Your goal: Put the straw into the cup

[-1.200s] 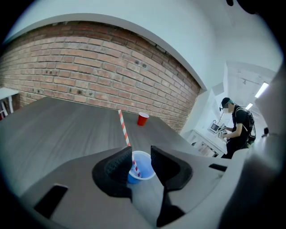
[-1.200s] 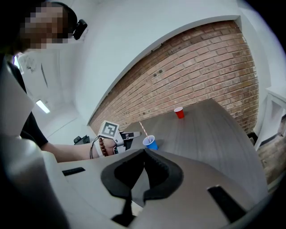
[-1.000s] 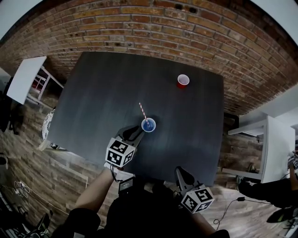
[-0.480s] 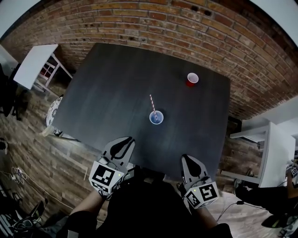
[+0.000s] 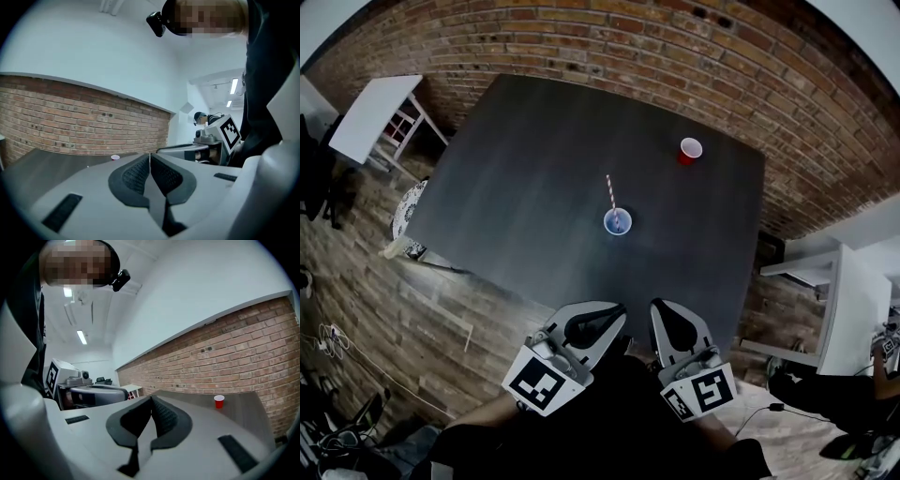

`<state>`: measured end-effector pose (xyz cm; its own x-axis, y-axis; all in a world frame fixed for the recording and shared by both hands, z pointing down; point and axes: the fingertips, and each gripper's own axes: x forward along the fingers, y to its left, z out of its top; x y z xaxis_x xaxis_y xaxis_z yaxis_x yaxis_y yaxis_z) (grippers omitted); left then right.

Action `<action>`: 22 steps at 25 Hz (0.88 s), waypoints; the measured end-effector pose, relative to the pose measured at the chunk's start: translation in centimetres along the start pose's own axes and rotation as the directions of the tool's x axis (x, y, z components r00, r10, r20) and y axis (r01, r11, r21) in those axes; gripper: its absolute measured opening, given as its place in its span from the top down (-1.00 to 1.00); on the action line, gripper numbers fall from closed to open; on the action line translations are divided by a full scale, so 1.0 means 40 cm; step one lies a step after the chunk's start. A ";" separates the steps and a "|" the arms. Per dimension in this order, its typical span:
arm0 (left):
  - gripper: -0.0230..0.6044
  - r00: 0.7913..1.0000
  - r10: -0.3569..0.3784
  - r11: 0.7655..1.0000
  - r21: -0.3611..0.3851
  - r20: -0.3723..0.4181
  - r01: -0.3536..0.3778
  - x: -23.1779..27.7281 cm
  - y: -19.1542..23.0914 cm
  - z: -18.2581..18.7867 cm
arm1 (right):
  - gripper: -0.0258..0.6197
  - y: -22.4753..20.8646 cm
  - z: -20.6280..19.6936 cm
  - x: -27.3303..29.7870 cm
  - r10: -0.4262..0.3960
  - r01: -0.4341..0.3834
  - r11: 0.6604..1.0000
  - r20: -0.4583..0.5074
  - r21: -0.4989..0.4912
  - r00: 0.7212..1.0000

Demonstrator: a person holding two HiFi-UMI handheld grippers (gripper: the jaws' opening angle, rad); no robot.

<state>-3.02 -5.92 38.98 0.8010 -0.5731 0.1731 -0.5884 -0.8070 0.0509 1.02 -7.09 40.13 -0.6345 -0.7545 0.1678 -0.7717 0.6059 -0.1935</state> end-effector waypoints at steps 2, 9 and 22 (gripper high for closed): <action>0.85 1.000 0.000 1.000 -0.029 0.021 0.001 -0.003 0.001 -0.002 | 0.85 0.018 -0.008 -0.003 0.015 -0.015 1.000 -0.003 -0.014 1.000; 0.85 1.000 0.006 1.000 -0.028 0.018 -0.005 0.004 0.001 -0.007 | 0.85 0.015 -0.009 -0.013 0.002 -0.002 1.000 0.007 -0.029 1.000; 0.84 0.999 -0.031 0.999 -0.036 0.012 0.031 0.016 0.006 -0.007 | 0.85 -0.005 -0.011 -0.013 -0.022 0.022 1.000 -0.013 -0.010 1.000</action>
<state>-2.67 -6.46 39.37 0.8202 -0.5496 0.1591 -0.5665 -0.8190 0.0914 1.48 -6.71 40.50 -0.6179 -0.7643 0.1845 -0.7857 0.5917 -0.1804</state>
